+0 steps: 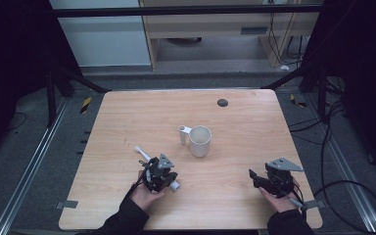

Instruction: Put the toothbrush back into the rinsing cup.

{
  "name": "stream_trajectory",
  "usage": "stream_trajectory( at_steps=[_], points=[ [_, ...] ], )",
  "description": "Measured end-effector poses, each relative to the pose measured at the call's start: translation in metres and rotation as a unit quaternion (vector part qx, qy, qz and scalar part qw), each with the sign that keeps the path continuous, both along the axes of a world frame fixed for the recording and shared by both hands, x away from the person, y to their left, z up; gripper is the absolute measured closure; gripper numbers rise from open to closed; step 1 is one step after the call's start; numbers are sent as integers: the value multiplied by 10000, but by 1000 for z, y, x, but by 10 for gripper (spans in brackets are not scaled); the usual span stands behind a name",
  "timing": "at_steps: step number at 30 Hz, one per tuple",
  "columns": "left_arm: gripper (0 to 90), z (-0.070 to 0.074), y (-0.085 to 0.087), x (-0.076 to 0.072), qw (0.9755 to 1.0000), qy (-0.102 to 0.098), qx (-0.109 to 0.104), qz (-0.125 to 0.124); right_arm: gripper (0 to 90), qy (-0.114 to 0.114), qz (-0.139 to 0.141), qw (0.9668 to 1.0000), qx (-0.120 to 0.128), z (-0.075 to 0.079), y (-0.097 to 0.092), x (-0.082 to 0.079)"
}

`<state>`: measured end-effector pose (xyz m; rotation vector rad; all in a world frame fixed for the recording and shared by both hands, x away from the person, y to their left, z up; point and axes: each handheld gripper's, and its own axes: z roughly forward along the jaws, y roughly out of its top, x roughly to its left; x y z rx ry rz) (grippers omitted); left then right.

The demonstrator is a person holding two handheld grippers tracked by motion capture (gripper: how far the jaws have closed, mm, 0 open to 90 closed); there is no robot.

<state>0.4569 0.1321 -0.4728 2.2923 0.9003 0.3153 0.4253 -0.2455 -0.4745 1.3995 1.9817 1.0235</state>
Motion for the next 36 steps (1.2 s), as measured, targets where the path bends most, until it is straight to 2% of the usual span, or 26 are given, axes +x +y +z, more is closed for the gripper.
stream_trajectory(
  at_steps=[10, 19, 36],
  points=[
    [895, -1, 3, -7, 9999, 66, 40, -103, 330, 35, -20, 10000, 53, 1, 0, -1],
    [895, -2, 8, -14, 9998, 85, 70, -149, 329, 4, 1, 10000, -10, 0, 0, -1],
    [894, -2, 29, -20, 9999, 122, 63, 12, 330, 11, 3, 10000, -11, 0, 1, -1]
  ],
)
